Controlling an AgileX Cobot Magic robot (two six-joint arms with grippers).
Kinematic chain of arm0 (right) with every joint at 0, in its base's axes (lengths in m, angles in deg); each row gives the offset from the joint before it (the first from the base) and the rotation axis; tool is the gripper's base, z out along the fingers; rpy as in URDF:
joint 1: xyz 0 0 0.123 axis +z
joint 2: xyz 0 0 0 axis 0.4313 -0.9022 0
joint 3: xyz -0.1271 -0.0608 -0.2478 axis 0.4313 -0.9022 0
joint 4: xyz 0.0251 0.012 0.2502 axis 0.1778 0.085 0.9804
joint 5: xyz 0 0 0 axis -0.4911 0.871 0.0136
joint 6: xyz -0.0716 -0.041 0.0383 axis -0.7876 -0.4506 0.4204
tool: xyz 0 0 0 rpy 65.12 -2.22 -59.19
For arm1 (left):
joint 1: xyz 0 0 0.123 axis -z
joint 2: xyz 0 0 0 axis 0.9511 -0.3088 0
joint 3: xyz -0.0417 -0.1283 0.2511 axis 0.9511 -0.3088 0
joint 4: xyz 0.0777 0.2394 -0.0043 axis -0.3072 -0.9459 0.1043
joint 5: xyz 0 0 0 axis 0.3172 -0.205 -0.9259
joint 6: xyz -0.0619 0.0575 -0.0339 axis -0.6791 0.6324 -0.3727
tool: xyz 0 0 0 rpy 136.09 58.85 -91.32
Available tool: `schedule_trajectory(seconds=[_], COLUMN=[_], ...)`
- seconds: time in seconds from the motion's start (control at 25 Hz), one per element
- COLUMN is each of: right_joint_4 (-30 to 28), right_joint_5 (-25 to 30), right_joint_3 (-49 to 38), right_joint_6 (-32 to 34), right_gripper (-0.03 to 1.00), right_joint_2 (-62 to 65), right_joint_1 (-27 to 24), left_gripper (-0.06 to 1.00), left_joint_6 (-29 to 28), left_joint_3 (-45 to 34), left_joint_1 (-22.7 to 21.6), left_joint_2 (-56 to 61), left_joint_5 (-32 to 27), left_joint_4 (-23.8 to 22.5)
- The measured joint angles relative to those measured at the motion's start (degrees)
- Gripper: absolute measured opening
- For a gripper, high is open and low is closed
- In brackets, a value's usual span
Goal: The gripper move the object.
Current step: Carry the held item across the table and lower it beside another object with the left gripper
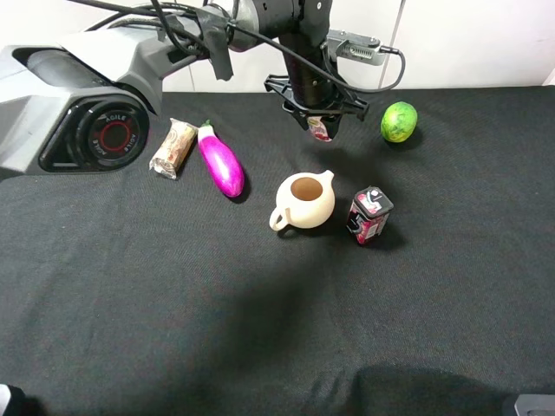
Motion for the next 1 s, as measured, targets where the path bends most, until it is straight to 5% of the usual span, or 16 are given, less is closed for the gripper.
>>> schedule_trajectory(seconds=[0.48,1.0], right_joint_4=[0.0,-0.1], right_joint_5=[0.0,0.0], right_joint_3=[0.0,0.0], right_joint_6=[0.0,0.0], right_gripper=[0.69,0.69], right_joint_2=[0.0,0.0], right_joint_1=[0.0,0.0], left_gripper=[0.50,0.50], left_joint_6=[0.6,-0.2], left_joint_3=[0.0,0.0], left_joint_1=[1.5,1.9], left_joint_2=[0.0,-1.3], left_joint_5=[-8.0,-8.9], left_joint_4=[0.1,-1.1])
